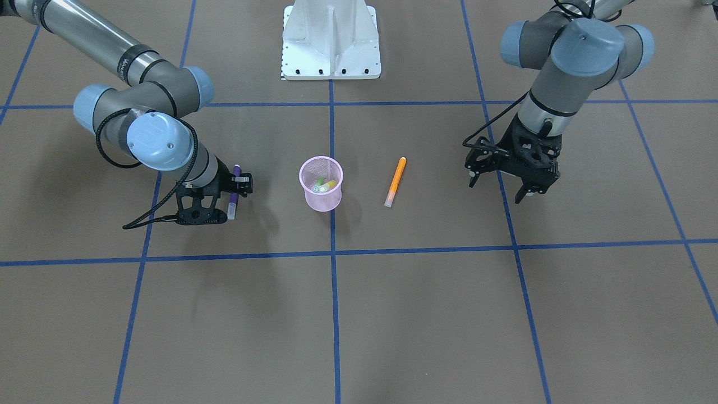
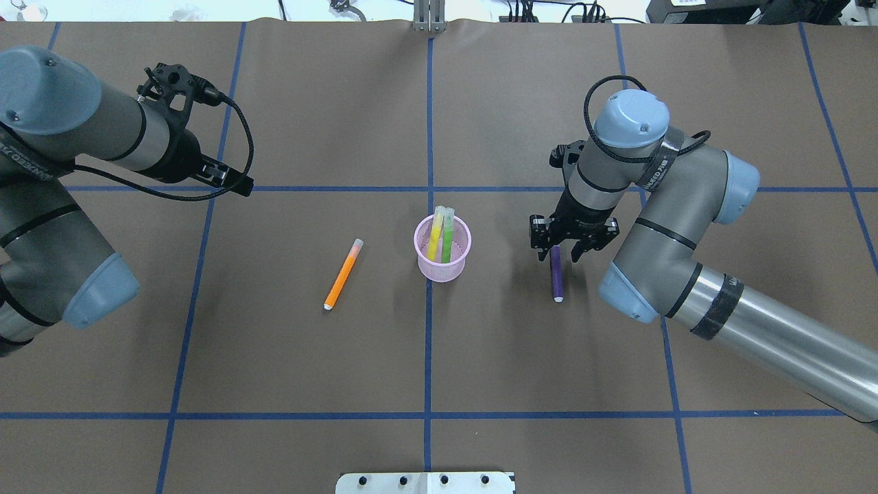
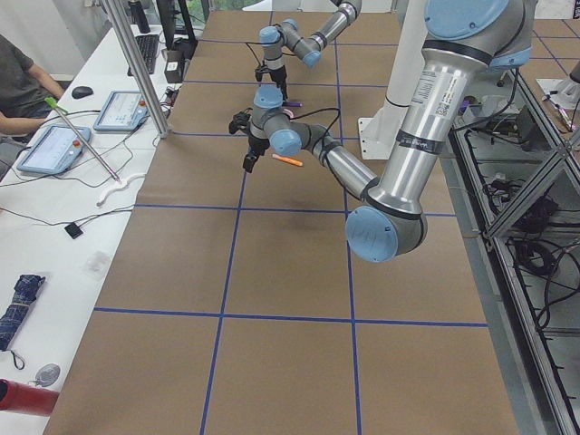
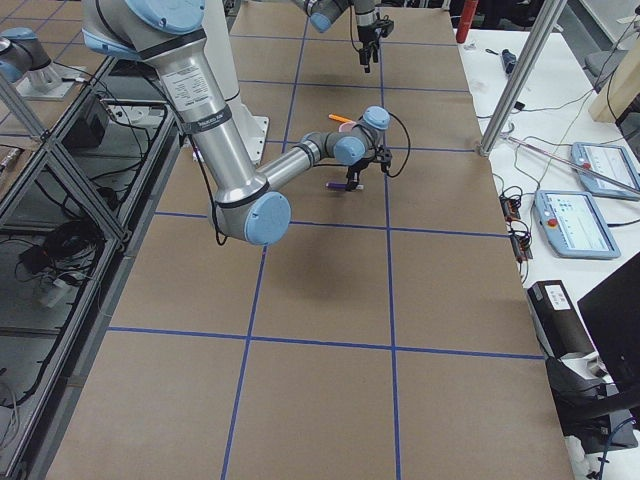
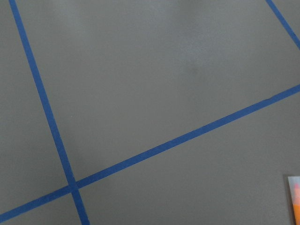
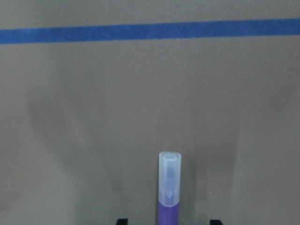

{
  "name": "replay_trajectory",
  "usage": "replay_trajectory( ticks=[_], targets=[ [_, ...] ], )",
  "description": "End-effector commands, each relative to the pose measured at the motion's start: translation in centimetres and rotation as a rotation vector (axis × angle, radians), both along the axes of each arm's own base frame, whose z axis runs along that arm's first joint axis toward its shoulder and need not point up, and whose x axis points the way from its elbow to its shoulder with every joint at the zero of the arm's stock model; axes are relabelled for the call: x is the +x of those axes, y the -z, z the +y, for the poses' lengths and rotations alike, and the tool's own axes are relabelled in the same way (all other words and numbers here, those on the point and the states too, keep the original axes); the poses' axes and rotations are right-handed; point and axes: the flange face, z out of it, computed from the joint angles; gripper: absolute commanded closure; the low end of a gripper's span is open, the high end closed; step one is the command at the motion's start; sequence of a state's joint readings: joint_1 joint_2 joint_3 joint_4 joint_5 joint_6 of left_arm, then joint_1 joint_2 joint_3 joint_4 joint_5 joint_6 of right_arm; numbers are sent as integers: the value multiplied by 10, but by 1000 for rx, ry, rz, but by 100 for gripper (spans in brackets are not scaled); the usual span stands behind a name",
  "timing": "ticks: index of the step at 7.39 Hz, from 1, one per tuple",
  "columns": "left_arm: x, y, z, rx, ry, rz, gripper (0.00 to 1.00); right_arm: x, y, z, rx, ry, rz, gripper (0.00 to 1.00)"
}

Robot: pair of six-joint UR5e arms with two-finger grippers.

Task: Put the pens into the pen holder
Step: 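Grasp the purple marker with the right gripper while the left gripper withdraws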

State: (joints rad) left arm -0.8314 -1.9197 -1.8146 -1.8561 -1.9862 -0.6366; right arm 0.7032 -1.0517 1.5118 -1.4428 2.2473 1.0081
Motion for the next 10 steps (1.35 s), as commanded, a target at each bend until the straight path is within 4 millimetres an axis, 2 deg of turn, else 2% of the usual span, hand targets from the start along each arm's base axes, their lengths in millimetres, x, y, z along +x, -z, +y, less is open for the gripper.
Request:
replay_trajectory(
  ticks=[1, 3, 5, 7, 8, 10],
  targets=[
    [0, -1, 0, -1, 1, -2, 4, -5, -2, 4, 0, 4, 7, 41],
    [0, -1, 0, -1, 1, -2, 4, -6, -5, 4, -6, 3, 13, 64],
    [-1, -4, 1, -5, 0, -4, 4, -7, -8, 5, -9, 4, 16, 100],
    [-1, -5, 1, -6, 0, -5, 4, -5, -4, 4, -7, 1, 10, 100],
    [-1, -4, 1, -3, 0, -2, 4, 21, 22, -2, 20, -42, -23, 100],
    [-1, 0, 1, 13, -2, 12, 4, 62, 81, 14, 95, -277, -18, 100]
  ],
)
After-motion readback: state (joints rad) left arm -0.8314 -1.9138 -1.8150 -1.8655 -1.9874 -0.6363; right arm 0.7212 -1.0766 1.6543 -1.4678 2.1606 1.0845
